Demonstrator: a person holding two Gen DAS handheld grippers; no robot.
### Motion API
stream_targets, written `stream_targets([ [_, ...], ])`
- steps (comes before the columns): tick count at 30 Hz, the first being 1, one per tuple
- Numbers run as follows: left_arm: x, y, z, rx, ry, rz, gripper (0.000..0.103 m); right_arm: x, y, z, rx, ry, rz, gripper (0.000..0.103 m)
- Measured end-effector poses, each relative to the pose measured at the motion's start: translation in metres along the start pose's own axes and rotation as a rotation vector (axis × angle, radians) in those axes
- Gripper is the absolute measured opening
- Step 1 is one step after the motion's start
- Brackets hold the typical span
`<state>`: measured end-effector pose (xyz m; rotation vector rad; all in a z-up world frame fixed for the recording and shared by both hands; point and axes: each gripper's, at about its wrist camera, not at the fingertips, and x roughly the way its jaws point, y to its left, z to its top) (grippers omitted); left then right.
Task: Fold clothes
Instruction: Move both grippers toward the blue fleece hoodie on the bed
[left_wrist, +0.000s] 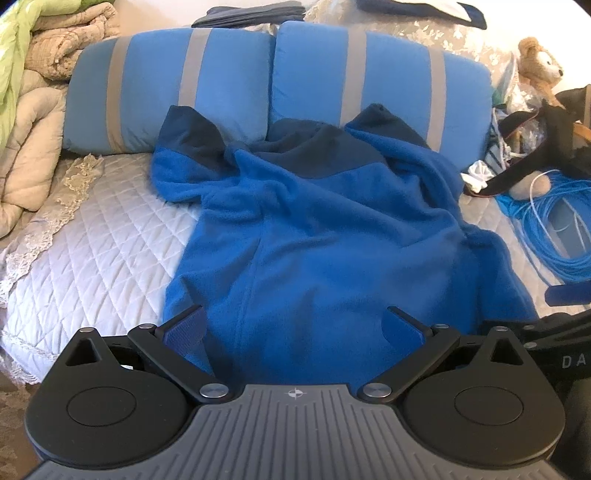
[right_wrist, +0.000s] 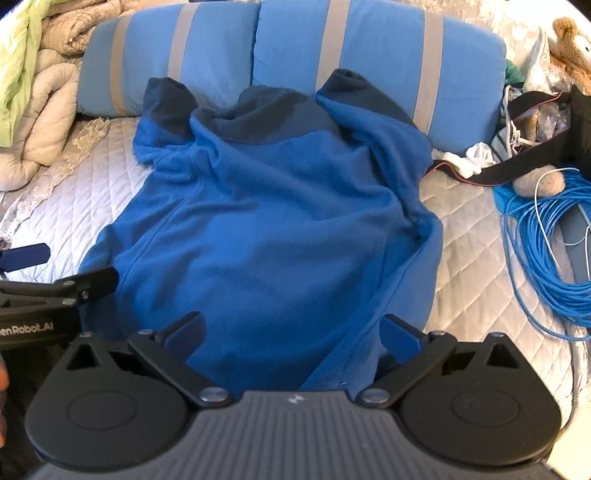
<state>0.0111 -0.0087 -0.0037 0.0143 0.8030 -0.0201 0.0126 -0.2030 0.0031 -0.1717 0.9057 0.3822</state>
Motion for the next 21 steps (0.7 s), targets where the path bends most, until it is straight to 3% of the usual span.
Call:
stream_targets([
  [14, -0.003, 0.005, 0.004, -0.010, 0.041, 0.037, 0.102, -0.003, 0.008, 0.005, -0.010, 0.038, 0.069, 0.103],
  [21, -0.009, 0.012, 0.008, -0.002, 0.025, -0.023, 0.102, -0.008, 0.006, 0.005, -0.040, 0.012, 0.106, 0.103],
])
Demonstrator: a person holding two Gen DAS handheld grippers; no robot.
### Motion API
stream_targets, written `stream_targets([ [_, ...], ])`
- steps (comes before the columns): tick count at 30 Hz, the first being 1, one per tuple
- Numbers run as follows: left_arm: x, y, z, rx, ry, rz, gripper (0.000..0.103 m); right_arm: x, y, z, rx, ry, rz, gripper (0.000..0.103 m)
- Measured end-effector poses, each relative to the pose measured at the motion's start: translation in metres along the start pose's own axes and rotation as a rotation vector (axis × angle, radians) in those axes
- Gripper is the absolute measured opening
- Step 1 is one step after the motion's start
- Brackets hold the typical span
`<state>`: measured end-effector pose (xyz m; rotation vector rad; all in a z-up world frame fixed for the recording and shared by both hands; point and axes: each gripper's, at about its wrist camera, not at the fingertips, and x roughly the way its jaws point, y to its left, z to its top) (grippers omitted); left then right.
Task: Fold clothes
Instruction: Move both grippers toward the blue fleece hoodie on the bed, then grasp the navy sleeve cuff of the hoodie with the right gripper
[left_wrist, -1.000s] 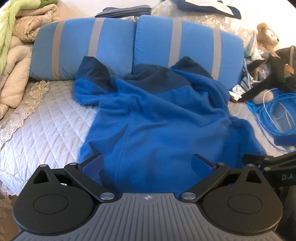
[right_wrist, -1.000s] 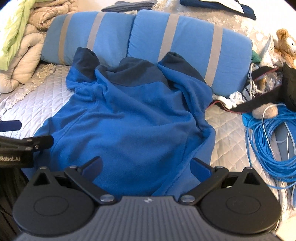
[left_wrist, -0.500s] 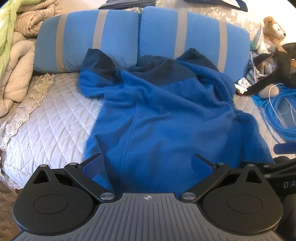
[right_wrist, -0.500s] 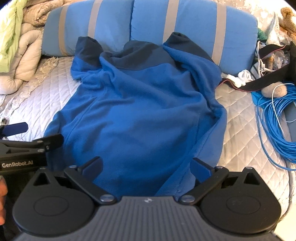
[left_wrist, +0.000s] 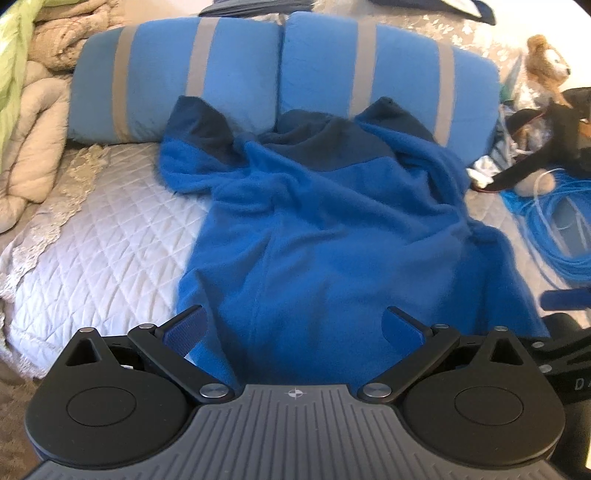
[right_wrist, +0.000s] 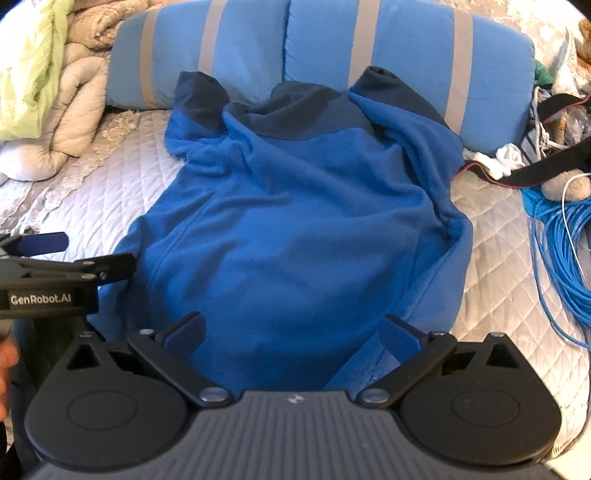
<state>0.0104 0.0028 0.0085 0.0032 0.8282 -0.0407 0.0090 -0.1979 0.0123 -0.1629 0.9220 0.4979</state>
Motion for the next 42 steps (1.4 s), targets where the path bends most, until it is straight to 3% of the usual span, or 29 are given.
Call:
stream_targets([
  [18, -0.027, 0.014, 0.038, 0.055, -0.132, -0.083, 0.102, -0.022, -0.020, 0.043, -0.088, -0.128, 0.040, 0.103],
  [23, -0.028, 0.022, 0.052, 0.075, -0.163, -0.141, 0.102, -0.019, -0.029, 0.070, -0.141, -0.200, -0.008, 0.103],
  [29, -0.019, 0.029, 0.057, 0.073, -0.187, -0.180, 0.102, 0.001, -0.046, 0.101, -0.158, -0.271, -0.007, 0.103],
  [42, 0.031, 0.034, 0.066, 0.031, -0.190, -0.198, 0.102, 0.076, -0.051, 0.143, -0.195, -0.289, -0.038, 0.103],
])
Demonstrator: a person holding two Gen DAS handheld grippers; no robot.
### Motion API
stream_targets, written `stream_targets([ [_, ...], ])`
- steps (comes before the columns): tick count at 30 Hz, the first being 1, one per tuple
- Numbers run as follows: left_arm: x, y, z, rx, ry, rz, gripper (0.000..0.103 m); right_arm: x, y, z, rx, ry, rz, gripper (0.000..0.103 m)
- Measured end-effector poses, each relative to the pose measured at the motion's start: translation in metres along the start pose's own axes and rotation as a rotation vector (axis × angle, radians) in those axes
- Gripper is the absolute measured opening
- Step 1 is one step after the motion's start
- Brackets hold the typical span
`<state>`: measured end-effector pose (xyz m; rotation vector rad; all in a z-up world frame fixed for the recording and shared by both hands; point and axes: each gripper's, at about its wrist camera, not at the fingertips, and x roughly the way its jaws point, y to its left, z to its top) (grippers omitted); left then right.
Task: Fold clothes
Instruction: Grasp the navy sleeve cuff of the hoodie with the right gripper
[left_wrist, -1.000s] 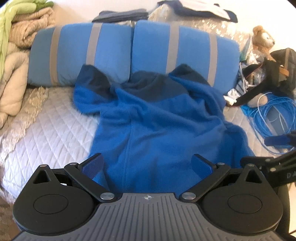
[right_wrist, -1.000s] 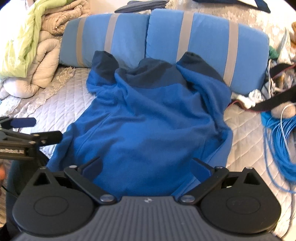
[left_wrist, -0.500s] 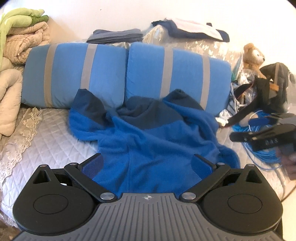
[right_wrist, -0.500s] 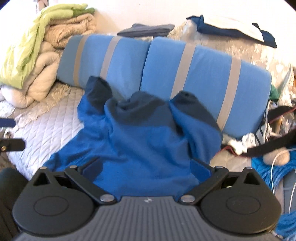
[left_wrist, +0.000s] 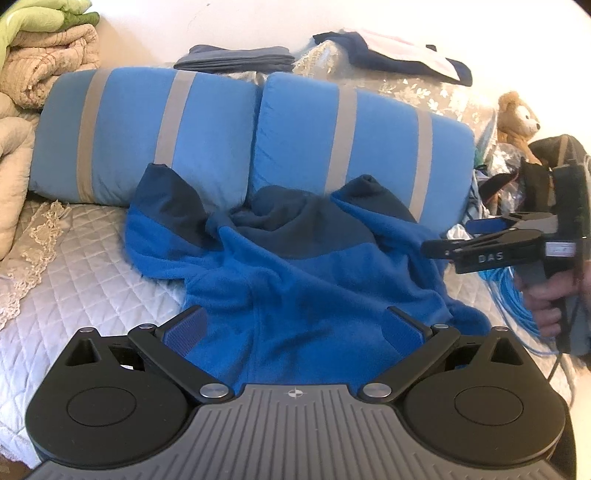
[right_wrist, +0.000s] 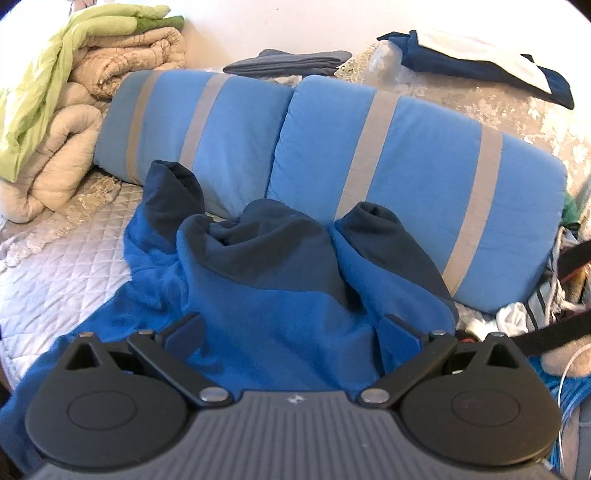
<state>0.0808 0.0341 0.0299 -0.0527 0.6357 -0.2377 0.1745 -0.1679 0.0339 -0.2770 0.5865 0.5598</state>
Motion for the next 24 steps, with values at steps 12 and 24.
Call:
stream_targets([
  [12, 0.037, 0.010, 0.000, -0.020, -0.013, -0.028, 0.101, 0.109, -0.036, 0.024, 0.030, 0.041, -0.083, 0.086],
  [24, 0.047, 0.031, -0.001, -0.053, -0.001, -0.049, 0.101, 0.200, -0.053, 0.037, -0.006, 0.123, -0.166, 0.065],
])
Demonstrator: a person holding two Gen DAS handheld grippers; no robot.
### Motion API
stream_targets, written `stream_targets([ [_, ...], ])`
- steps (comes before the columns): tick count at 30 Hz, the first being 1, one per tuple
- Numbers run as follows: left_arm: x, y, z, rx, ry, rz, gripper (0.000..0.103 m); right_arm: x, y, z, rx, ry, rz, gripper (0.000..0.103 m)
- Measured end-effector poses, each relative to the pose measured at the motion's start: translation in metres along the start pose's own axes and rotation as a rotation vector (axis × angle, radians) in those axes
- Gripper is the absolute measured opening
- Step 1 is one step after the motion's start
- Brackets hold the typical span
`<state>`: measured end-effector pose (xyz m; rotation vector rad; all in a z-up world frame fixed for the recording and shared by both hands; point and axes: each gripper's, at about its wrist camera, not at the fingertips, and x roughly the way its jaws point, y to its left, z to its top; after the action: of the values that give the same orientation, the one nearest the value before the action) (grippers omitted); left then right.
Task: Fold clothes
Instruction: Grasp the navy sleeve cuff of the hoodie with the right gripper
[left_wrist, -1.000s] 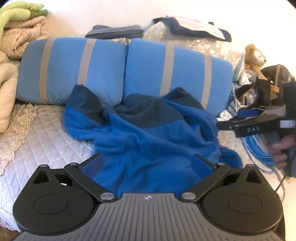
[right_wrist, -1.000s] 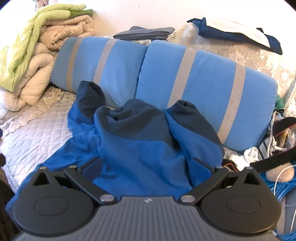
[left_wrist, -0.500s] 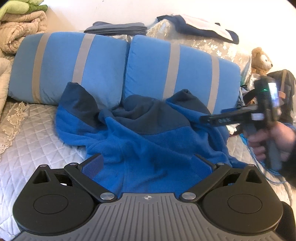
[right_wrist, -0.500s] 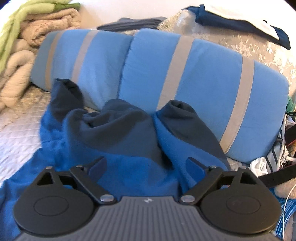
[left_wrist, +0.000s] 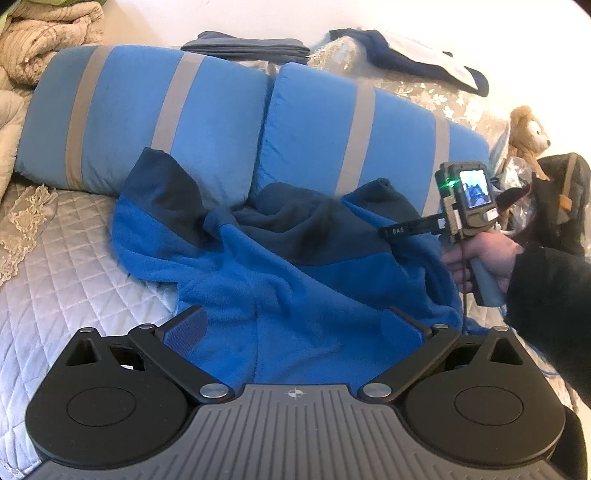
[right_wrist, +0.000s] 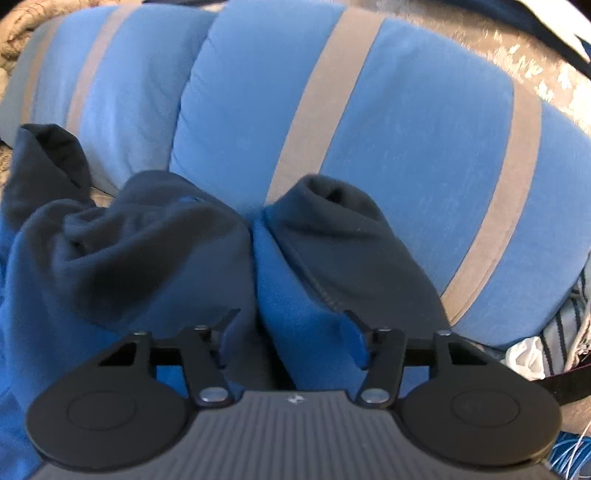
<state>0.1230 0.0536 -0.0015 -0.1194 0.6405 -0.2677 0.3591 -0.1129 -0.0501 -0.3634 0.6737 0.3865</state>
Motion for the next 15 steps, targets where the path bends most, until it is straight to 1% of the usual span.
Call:
stream_targets([
  [1, 0.001, 0.001, 0.000, -0.004, 0.002, 0.004, 0.101, 0.004, 0.001, 0.000, -0.010, 0.007, -0.011, 0.060],
  [2, 0.003, 0.002, 0.000, -0.007, 0.004, 0.009, 0.101, 0.008, 0.003, 0.000, -0.021, 0.014, -0.022, 0.050],
  [3, 0.004, 0.002, 0.000, -0.011, 0.008, 0.019, 0.101, 0.010, 0.004, -0.001, -0.033, 0.022, -0.033, 0.036],
  [4, 0.004, 0.003, 0.000, -0.013, 0.012, 0.024, 0.101, 0.013, 0.006, -0.001, -0.045, 0.030, -0.044, 0.020],
  [5, 0.005, 0.003, 0.000, -0.015, 0.017, 0.028, 0.101, 0.014, 0.006, -0.002, -0.054, 0.035, -0.054, 0.010],
  [7, 0.004, 0.003, 0.000, -0.017, 0.022, 0.031, 0.101, 0.008, 0.003, -0.003, -0.049, 0.024, -0.067, 0.009],
  [10, -0.003, 0.002, 0.000, -0.013, 0.015, 0.039, 0.101, -0.015, -0.006, -0.005, -0.028, -0.028, -0.059, 0.009],
  [13, -0.012, -0.001, 0.000, -0.009, 0.006, 0.048, 0.101, -0.053, -0.036, -0.014, 0.087, -0.082, -0.032, 0.009],
  [15, -0.018, -0.004, 0.000, -0.006, -0.001, 0.052, 0.101, -0.080, -0.063, -0.027, 0.183, -0.110, -0.031, 0.009],
])
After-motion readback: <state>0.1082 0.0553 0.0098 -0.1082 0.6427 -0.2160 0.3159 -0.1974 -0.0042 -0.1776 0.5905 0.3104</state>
